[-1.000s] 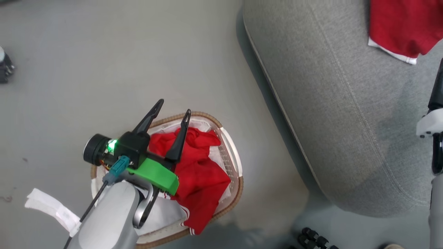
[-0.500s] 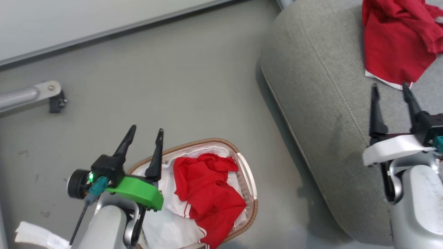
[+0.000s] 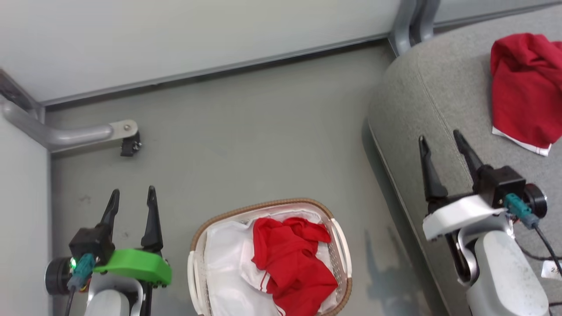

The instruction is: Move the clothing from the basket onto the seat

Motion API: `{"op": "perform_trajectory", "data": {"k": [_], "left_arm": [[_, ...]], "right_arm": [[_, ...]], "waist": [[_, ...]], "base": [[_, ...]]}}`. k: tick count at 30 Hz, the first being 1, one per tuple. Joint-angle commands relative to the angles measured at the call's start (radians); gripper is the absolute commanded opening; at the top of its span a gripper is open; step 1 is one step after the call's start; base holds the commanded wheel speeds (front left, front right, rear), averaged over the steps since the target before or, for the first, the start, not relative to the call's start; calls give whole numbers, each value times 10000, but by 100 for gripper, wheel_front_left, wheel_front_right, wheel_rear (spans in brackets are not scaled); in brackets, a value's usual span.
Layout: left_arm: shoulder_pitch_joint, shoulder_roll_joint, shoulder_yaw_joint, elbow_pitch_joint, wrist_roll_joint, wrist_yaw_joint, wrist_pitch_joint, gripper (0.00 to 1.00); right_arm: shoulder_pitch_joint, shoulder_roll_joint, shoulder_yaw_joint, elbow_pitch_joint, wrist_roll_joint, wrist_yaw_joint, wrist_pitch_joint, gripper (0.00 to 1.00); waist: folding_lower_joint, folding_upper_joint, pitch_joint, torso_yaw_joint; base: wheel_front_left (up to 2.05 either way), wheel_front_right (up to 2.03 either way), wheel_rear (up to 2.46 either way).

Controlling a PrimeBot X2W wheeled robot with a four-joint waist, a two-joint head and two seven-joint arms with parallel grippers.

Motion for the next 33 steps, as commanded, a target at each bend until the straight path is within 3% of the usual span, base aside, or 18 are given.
{"op": "perform_trajectory", "data": {"k": [1, 19, 26, 33], "left_arm": [[292, -51, 123, -26, 75, -36, 9, 100], [2172, -259, 212, -241, 39, -60, 9, 100], [1991, -262, -200, -247, -177, -56, 9, 100], [1050, -261, -1233, 3, -465, -57, 9, 100]], "right_arm": [[327, -48, 27, 53, 72, -14, -48, 100], [2035, -36, 346, 426, 505, -14, -48, 100], [1786, -35, 380, 339, 533, -12, -48, 100], [1066, -33, 540, 2, 890, -12, -48, 100]], "waist": [[0, 0, -548, 377], [0, 0, -1894, 391], [0, 0, -1568, 264], [0, 0, -475, -149]], "base": [[0, 0, 0], [0, 0, 0], [0, 0, 0], [0, 0, 0]]}}
